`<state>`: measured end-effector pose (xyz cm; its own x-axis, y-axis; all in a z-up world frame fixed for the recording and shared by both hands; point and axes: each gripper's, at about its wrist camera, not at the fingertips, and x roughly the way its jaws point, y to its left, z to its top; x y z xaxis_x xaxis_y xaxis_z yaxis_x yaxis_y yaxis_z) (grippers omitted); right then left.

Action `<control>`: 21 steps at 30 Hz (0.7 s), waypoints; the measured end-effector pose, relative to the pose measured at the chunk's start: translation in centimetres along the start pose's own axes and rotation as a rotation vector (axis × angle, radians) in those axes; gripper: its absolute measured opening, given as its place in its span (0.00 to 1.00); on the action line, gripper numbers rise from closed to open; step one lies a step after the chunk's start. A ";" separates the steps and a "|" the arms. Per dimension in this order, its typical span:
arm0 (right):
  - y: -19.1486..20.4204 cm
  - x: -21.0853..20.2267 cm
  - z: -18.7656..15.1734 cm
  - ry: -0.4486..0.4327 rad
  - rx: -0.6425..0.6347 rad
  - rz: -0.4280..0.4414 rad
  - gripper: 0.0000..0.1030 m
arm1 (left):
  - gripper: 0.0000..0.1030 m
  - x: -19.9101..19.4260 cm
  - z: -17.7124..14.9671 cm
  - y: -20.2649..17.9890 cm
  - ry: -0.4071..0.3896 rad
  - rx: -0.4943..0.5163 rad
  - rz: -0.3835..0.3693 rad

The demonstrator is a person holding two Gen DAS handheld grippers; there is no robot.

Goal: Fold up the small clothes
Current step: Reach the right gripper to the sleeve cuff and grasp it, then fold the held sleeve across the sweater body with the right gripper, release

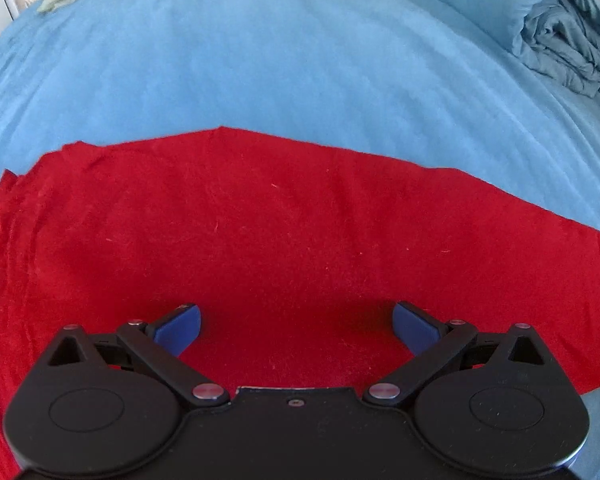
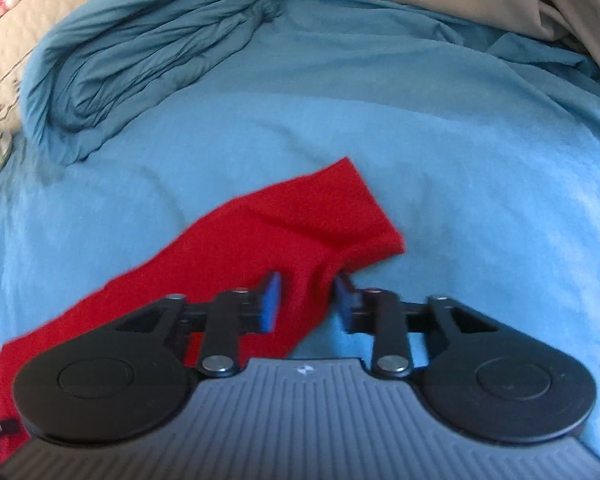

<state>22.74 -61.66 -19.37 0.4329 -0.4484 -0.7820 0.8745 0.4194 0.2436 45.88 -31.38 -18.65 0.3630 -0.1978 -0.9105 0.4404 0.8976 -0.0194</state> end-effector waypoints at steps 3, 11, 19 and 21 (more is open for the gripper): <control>1.1 -0.5 0.8 -0.023 -0.004 -0.015 0.23 | 1.00 0.1 0.5 0.3 0.035 -0.004 -0.008; 8.0 -5.5 2.4 -0.095 -0.094 0.136 0.21 | 1.00 -0.5 2.9 1.4 0.106 -0.035 -0.039; 23.0 -12.4 -0.3 -0.123 -0.301 0.511 0.20 | 1.00 -8.7 2.2 13.0 -0.006 -0.121 0.035; 27.0 -14.3 -2.5 -0.103 -0.354 0.628 0.20 | 1.00 -10.5 0.9 17.6 -0.007 -0.156 0.074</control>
<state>39.61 -41.89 -3.05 0.8637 -0.1037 -0.4933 0.3384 0.8446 0.4149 50.56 -13.90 -9.01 0.3955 -0.1313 -0.9090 0.2794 0.9600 -0.0172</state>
